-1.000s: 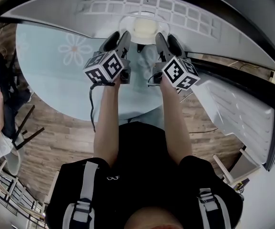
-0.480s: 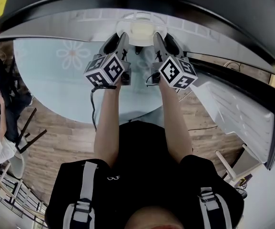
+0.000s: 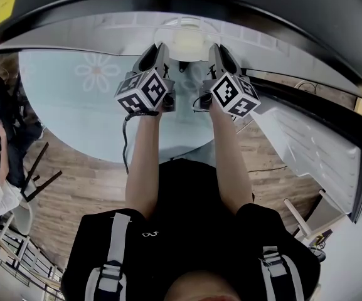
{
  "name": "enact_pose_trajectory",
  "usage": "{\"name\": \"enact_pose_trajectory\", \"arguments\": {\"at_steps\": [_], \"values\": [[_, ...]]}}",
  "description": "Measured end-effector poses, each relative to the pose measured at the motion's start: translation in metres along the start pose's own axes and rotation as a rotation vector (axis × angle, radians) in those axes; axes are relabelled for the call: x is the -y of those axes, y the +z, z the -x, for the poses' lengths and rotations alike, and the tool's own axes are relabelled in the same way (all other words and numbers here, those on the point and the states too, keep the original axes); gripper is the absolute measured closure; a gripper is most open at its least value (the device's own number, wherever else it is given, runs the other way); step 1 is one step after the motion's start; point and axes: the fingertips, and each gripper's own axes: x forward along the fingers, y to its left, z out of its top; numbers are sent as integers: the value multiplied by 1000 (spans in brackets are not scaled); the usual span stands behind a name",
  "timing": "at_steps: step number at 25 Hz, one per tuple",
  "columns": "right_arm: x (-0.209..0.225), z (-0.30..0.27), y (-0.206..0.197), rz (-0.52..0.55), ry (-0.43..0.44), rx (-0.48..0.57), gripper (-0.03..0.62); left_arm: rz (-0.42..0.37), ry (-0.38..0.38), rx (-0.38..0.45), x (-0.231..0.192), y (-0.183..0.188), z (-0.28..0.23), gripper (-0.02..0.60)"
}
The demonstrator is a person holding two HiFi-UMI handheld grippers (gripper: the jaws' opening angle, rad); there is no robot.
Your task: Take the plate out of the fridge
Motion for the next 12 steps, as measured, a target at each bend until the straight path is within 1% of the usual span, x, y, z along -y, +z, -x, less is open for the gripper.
{"name": "enact_pose_trajectory", "arguments": {"at_steps": [2,7,10,12], "values": [[0,0,0,-32,-4,9,525,-5,3,-2,-1,1,0,509],[2,5,-6,-85,-5,2,533,-49,18,-35,-2,-5,5,499],[-1,10,-5,-91,-1,3,533,-46,19,-17,1,-3,10,504],[-5,14,-8,-119,7,10,534,-50,18,-3,0,1,16,509]]}}
